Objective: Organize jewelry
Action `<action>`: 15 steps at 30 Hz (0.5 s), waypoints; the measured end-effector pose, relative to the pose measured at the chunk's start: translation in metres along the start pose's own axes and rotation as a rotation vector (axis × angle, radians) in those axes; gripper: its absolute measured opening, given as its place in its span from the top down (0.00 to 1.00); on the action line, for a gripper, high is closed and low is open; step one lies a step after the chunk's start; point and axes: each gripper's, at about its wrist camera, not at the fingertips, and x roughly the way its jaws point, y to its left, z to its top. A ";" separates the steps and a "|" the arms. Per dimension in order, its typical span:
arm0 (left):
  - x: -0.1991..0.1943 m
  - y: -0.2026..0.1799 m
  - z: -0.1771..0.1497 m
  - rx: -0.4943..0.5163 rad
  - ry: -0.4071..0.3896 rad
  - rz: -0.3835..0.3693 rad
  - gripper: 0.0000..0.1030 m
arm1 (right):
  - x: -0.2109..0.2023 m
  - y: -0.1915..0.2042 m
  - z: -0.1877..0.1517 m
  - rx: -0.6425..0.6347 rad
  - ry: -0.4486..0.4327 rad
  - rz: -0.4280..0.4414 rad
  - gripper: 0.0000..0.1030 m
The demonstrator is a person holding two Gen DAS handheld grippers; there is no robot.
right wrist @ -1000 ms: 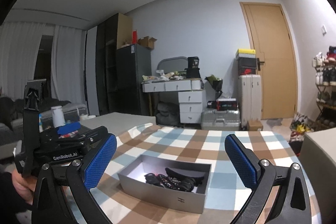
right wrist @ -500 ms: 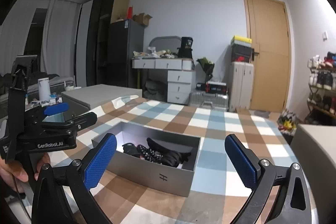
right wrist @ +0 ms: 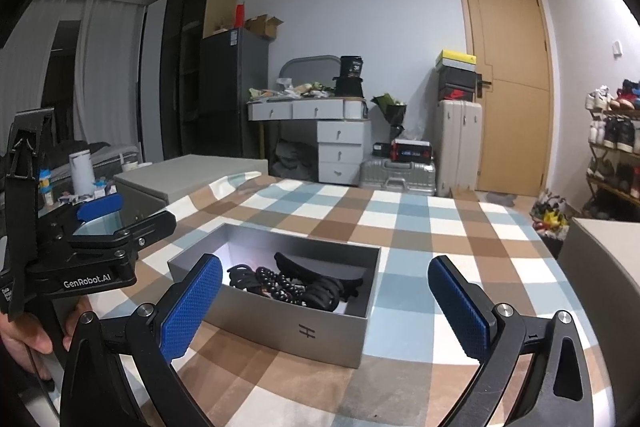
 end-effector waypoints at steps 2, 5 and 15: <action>0.001 0.000 -0.001 0.001 0.001 0.000 0.01 | -0.001 -0.002 0.000 0.002 -0.001 0.001 0.00; 0.001 0.001 -0.001 0.000 0.002 0.006 0.01 | 0.000 -0.001 0.000 0.002 0.000 0.000 0.00; -0.002 0.003 0.001 -0.004 -0.002 0.005 0.01 | 0.000 -0.001 0.000 0.002 -0.001 0.001 0.00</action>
